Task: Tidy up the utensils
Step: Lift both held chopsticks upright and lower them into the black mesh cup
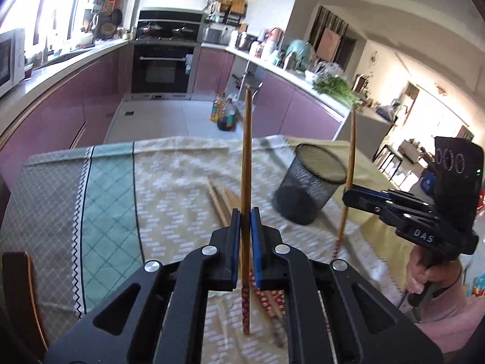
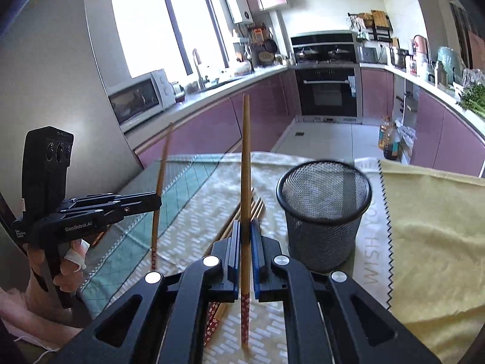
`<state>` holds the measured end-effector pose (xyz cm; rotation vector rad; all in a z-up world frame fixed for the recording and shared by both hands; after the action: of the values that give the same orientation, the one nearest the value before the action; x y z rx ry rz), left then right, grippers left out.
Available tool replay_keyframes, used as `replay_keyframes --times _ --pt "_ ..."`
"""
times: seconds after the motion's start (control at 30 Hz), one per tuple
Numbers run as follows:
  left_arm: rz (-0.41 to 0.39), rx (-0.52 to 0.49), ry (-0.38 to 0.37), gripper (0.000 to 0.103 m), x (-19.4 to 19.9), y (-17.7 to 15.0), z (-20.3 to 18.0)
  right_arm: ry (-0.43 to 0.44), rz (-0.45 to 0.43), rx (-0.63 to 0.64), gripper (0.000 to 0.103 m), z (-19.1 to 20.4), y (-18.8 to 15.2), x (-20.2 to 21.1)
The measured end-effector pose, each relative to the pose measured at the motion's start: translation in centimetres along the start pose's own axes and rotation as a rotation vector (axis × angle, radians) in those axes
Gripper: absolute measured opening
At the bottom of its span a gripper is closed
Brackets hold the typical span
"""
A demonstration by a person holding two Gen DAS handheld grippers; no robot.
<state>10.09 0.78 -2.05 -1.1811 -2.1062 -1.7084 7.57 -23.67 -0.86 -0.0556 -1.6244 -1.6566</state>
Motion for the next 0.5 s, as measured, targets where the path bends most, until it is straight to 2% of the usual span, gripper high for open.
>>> replay_keyframes --times 0.23,0.5 --pt "-0.097 -0.038 -0.077 0.008 2.9 2.5 -2.7 -0.005 -0.115 0.015 0.006 -0.8 2.5 3.2" --pt "-0.21 -0.072 -0.169 0.008 3.0 7.4 -6.6 -0.037 -0.203 0.05 0.006 -2.0 5.6 5.6"
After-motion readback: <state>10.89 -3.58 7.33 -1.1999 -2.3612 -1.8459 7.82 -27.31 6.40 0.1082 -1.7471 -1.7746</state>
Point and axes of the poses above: each gripper's, at about its wrist camera, not at the fingertips, and x roughly against the way its jaws point, z to its left, y to its top, the point moved 1 cm from there along -x, roughly the way its jaws point, and after that the axes turned 5 degrees about x, right-handed, at the moved point
